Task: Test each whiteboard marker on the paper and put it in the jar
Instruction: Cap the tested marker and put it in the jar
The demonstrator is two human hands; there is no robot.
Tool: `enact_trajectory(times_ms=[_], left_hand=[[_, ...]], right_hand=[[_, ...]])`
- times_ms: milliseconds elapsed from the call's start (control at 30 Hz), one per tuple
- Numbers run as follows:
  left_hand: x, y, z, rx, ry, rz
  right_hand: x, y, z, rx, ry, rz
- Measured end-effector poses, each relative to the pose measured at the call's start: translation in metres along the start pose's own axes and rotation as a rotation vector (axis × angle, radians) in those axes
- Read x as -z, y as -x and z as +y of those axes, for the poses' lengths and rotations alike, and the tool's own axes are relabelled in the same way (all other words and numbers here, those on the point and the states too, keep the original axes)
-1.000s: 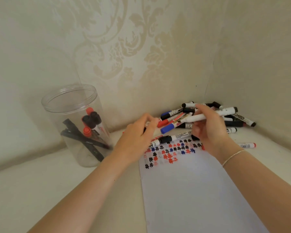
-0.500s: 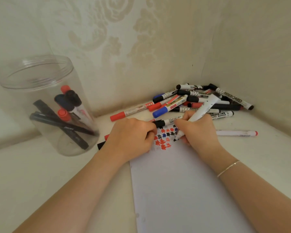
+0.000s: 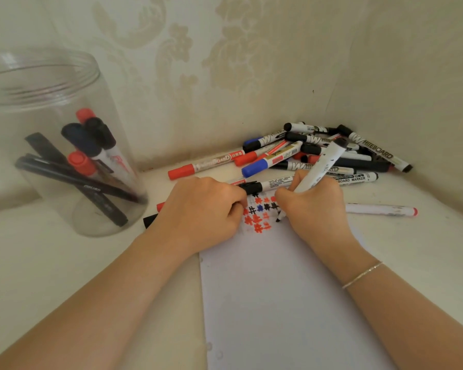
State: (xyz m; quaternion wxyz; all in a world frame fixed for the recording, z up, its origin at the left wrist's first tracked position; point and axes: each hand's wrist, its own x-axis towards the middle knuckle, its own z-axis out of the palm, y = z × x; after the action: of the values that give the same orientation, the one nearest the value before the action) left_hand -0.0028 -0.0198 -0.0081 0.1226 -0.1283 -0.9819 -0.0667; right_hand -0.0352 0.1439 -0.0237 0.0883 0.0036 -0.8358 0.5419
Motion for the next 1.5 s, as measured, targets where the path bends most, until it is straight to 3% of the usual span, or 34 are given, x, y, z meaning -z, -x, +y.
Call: enact_trajectory(times_ms=[167, 433, 600, 833, 1000, 1267, 1333, 1500], left_hand=[[0.0, -0.001, 0.002, 0.01, -0.011, -0.015], [0.001, -0.001, 0.0, 0.022, -0.013, -0.019], [-0.003, -0.001, -0.001, 0.01, -0.005, -0.013], [0.0, -0.002, 0.001, 0.017, -0.026, -0.02], [0.001, -0.002, 0.001, 0.021, -0.021, -0.041], [0.0, -0.002, 0.001, 0.02, -0.028, -0.046], [-0.001, -0.001, 0.001, 0.009, -0.002, -0.023], [-0.001, 0.002, 0.002, -0.021, 0.217, 0.099]], right_hand=[[0.003, 0.0, -0.001, -0.022, -0.052, -0.041], [-0.001, 0.002, 0.0, 0.078, 0.074, 0.005], [0.002, 0.0, -0.001, 0.011, -0.05, -0.028], [-0.001, 0.001, 0.0, 0.053, 0.049, -0.041], [0.001, -0.001, 0.001, 0.011, -0.039, -0.012], [-0.001, 0.001, 0.001, 0.059, 0.08, -0.013], [0.0, 0.0, 0.001, 0.043, 0.021, -0.021], [0.01, -0.005, 0.003, -0.027, -0.436, 0.019]])
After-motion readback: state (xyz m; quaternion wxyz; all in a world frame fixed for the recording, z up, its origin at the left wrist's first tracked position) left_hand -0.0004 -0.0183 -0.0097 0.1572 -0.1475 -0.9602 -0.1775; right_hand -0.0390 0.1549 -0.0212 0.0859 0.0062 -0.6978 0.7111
